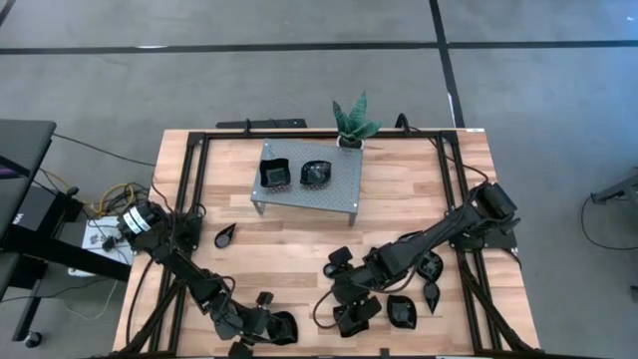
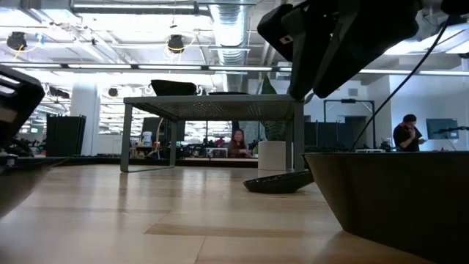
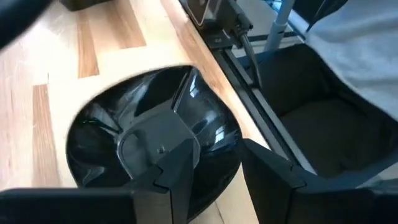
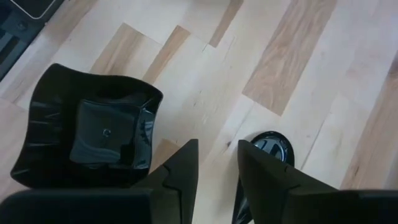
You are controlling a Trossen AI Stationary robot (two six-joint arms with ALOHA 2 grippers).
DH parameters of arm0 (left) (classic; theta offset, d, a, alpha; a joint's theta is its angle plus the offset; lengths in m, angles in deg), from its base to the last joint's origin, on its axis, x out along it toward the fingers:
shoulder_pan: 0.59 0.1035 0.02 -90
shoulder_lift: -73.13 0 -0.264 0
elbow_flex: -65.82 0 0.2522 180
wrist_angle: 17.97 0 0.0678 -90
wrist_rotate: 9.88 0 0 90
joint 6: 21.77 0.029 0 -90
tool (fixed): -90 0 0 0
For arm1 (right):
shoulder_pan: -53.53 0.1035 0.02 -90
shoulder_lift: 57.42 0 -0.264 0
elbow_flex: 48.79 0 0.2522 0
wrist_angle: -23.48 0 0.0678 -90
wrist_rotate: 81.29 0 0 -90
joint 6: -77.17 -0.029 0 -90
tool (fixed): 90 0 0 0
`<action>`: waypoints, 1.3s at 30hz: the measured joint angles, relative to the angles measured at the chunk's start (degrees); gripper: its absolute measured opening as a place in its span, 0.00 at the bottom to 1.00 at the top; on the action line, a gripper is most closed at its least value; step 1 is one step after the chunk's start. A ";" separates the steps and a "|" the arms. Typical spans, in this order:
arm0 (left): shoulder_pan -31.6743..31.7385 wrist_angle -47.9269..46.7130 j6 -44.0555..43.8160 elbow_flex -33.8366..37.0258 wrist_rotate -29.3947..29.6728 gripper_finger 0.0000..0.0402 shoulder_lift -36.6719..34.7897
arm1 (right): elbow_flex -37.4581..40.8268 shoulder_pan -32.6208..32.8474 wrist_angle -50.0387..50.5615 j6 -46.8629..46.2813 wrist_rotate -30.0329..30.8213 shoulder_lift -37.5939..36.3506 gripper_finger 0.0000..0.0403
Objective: Pick & Place Mini shaped plates
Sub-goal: Stack the black leaf shaped plate on top of the black leaf shaped plate on the shelf
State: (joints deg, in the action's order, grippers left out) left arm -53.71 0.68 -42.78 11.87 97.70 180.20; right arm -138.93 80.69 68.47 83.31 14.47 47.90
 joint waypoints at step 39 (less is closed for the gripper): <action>-2.39 -4.97 3.05 -2.16 0.84 0.23 -0.07 | 0.00 -0.05 -0.02 1.90 0.00 0.02 0.26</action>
State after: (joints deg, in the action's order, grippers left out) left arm -56.11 -4.29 -39.72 9.71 98.55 180.13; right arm -138.93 80.64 68.46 85.21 14.47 47.92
